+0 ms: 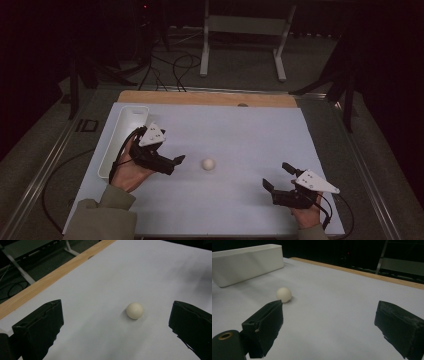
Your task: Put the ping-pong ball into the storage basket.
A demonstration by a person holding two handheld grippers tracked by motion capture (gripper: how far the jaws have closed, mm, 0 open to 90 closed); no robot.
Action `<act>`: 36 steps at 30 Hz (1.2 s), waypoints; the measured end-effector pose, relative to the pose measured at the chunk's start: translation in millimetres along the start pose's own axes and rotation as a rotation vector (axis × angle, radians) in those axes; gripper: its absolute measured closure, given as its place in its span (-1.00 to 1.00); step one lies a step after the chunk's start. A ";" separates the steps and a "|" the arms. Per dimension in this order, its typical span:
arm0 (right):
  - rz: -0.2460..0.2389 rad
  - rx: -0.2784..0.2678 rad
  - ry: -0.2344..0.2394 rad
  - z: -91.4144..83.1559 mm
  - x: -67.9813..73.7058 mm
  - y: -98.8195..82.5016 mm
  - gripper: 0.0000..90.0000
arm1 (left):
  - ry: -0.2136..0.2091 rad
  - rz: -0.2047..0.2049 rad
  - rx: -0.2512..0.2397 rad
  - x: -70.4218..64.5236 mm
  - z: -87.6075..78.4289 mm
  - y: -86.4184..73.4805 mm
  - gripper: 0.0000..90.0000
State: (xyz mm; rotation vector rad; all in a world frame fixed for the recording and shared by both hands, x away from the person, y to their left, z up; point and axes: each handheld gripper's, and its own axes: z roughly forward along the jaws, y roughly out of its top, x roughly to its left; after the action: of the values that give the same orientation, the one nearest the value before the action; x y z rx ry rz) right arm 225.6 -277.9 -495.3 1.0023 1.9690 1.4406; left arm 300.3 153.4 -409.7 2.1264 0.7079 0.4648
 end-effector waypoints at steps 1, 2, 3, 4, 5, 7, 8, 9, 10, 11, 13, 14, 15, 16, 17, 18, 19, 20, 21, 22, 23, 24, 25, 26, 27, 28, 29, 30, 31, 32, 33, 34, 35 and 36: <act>-0.001 0.001 0.002 0.0 -0.1 0.0 -0.82 | 0.000 0.000 0.002 -0.2 0.8 0.5 -1.00; -0.001 0.002 0.002 0.1 0.1 -0.1 -0.82 | -0.004 0.005 0.009 -0.1 2.1 1.5 -1.00; -0.001 0.002 0.002 0.1 0.1 -0.1 -0.82 | -0.004 0.005 0.009 -0.1 2.1 1.5 -1.00; -0.001 0.002 0.002 0.1 0.1 -0.1 -0.82 | -0.004 0.005 0.009 -0.1 2.1 1.5 -1.00; 0.000 0.001 0.002 0.1 -0.1 -0.1 -0.82 | -0.008 0.009 0.019 -0.4 4.5 3.3 -1.00; 0.003 0.000 0.001 0.1 0.0 0.0 -0.82 | -0.011 0.014 0.027 -0.5 6.6 4.8 -1.00; 0.003 0.000 0.001 0.1 0.0 0.0 -0.82 | -0.011 0.014 0.027 -0.5 6.6 4.8 -1.00; 0.006 0.001 0.001 0.0 0.1 0.0 -0.82 | -0.014 0.017 0.033 -0.6 7.9 6.2 -1.00; 0.001 0.002 0.003 -0.1 -0.2 -0.1 -0.82 | -0.016 0.017 0.034 -0.7 8.7 6.9 -1.00; 0.002 0.003 0.003 0.0 -0.2 -0.1 -0.82 | -0.017 0.021 0.038 -0.7 9.6 7.7 -1.00; 0.002 0.003 0.003 0.0 -0.3 -0.1 -0.82 | -0.020 0.024 0.044 -1.1 11.2 9.4 -1.00; 0.002 0.003 0.003 0.0 -0.3 -0.1 -0.82 | -0.020 0.024 0.044 -1.1 11.2 9.4 -1.00; 0.002 0.003 0.003 0.0 -0.3 -0.1 -0.82 | -0.021 0.028 0.051 -1.6 12.9 11.0 -1.00; 0.001 0.002 0.003 -0.1 -0.4 0.0 -0.82 | -0.024 0.030 0.054 -1.6 13.7 11.7 -1.00; 0.001 0.001 0.002 -0.2 -0.5 0.0 -0.82 | -0.025 0.031 0.056 -1.9 14.7 12.3 -1.00; 0.001 0.001 0.002 -0.3 -0.6 0.0 -0.82 | -0.027 0.032 0.059 -2.0 15.6 12.9 -1.00; 0.002 0.002 0.001 -0.3 -0.6 0.0 -0.82 | -0.029 0.034 0.062 -2.1 16.8 13.3 -1.00; 0.002 0.002 0.000 -0.3 -0.6 0.0 -0.82 | -0.030 0.036 0.067 -2.1 17.7 13.8 -1.00; 0.002 0.002 0.000 -0.3 -0.6 0.0 -0.82 | -0.030 0.036 0.067 -2.1 17.7 13.8 -1.00; 0.002 0.001 0.000 -0.3 -0.6 0.0 -0.82 | -0.034 0.035 0.074 -2.4 19.7 14.6 -1.00; 0.001 0.001 0.000 -0.2 -0.6 0.0 -0.82 | -0.035 0.037 0.076 -2.4 20.6 15.2 -1.00; 0.001 0.001 0.000 -0.2 -0.6 0.0 -0.82 | -0.035 0.038 0.080 -2.5 21.3 15.7 -1.00; 0.000 0.001 0.000 -0.1 -0.7 0.0 -0.82 | -0.037 0.038 0.082 -2.6 22.1 16.3 -1.00; 0.000 0.001 0.000 -0.1 -0.7 0.0 -0.82 | -0.037 0.038 0.082 -2.6 22.1 16.3 -1.00; 0.001 0.002 -0.001 -0.1 -0.6 0.0 -0.82 | -0.038 0.041 0.085 -2.6 22.7 16.9 -1.00; 0.002 0.002 -0.001 -0.1 -0.7 -0.1 -0.82 | -0.039 0.042 0.089 -2.9 24.1 17.9 -1.00; 0.001 0.001 -0.001 -0.1 -0.7 -0.1 -0.82 | -0.039 0.042 0.090 -3.0 24.8 18.4 -1.00; 0.001 0.001 -0.002 -0.1 -0.7 -0.1 -0.82 | -0.040 0.040 0.090 -3.2 25.6 18.9 -1.00; 0.003 0.002 -0.003 -0.2 -0.7 -0.1 -0.82 | -0.042 0.045 0.092 -3.0 26.3 19.5 -1.00; 0.003 0.002 -0.003 -0.2 -0.8 -0.2 -0.82 | -0.041 0.044 0.093 -3.2 27.0 20.1 -1.00; 0.003 0.002 -0.003 -0.2 -0.8 -0.2 -0.82 | -0.041 0.044 0.093 -3.2 27.0 20.1 -1.00; 0.002 0.001 -0.002 -0.2 -1.1 -0.2 -0.82 | -0.043 0.048 0.095 -3.0 27.9 20.9 -1.00; 0.001 0.001 -0.003 -0.2 -1.2 -0.2 -0.82 | -0.042 0.048 0.098 -3.0 28.5 21.3 -1.00; 0.001 0.001 -0.003 -0.2 -1.2 -0.2 -0.82 | -0.042 0.048 0.100 -3.1 29.6 21.9 -1.00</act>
State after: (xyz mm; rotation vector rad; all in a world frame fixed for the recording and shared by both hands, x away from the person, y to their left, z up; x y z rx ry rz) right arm 226.1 -279.0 -495.5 1.0060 1.9677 1.4374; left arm 321.2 122.8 -409.8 2.2445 0.6701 0.4168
